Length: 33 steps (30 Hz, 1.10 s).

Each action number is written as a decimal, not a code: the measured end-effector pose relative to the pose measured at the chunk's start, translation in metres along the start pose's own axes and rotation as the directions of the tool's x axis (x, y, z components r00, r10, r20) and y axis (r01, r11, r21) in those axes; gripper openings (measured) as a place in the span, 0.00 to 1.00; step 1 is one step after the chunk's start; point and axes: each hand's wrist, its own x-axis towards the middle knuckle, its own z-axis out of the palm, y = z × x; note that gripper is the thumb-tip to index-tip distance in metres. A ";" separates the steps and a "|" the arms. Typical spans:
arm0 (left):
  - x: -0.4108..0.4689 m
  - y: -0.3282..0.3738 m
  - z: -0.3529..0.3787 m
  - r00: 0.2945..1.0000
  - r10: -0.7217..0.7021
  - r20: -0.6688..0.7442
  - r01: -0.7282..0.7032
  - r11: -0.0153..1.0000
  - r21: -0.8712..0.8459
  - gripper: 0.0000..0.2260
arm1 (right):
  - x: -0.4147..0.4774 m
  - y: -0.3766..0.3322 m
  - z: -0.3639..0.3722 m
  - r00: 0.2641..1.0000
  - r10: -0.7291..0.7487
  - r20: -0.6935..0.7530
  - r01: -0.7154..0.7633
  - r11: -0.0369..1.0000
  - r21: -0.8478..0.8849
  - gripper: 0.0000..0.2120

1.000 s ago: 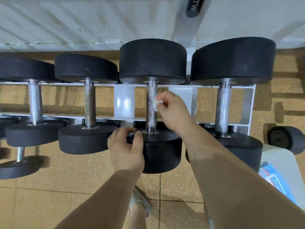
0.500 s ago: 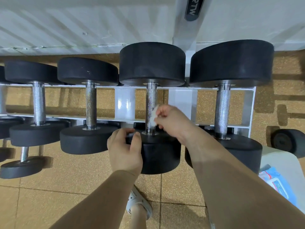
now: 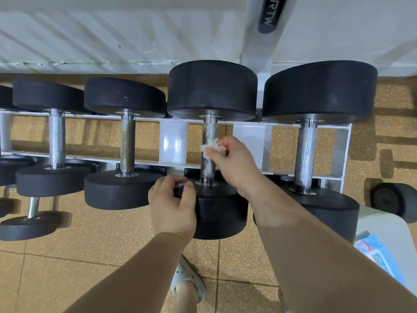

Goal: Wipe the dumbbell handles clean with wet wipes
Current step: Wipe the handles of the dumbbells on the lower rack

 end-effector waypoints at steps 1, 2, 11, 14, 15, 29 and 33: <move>0.000 0.000 0.000 1.000 0.006 -0.004 -0.006 1.000 0.000 0.16 | -0.003 0.004 0.000 1.000 -0.025 0.012 0.026 0.997 -0.069 0.06; 0.000 0.000 0.000 1.000 0.008 -0.005 -0.008 1.000 0.000 0.16 | -0.003 0.007 0.001 0.998 -0.064 0.001 0.064 0.988 -0.140 0.05; 0.001 0.000 0.000 1.000 0.005 -0.007 -0.005 1.000 0.000 0.19 | 0.015 -0.008 0.007 0.895 -0.408 -0.180 0.346 0.890 -0.297 0.04; 0.001 0.000 0.000 1.000 0.012 -0.012 -0.012 1.000 0.008 0.18 | -0.003 0.005 -0.007 0.906 -0.383 0.181 0.423 0.790 -0.444 0.03; 0.001 0.000 0.000 1.000 0.015 -0.008 -0.014 1.000 0.011 0.18 | -0.006 0.005 -0.010 0.898 -0.350 0.265 0.438 0.754 -0.490 0.02; 0.001 -0.004 0.000 1.000 0.004 0.008 -0.004 0.998 0.059 0.21 | -0.004 -0.001 -0.002 0.834 -0.432 0.343 0.539 0.509 -0.671 0.09; 0.001 -0.003 0.000 1.000 -0.003 0.031 0.001 0.999 0.051 0.20 | 0.015 -0.021 0.007 0.829 -0.535 0.163 0.439 0.441 -0.783 0.11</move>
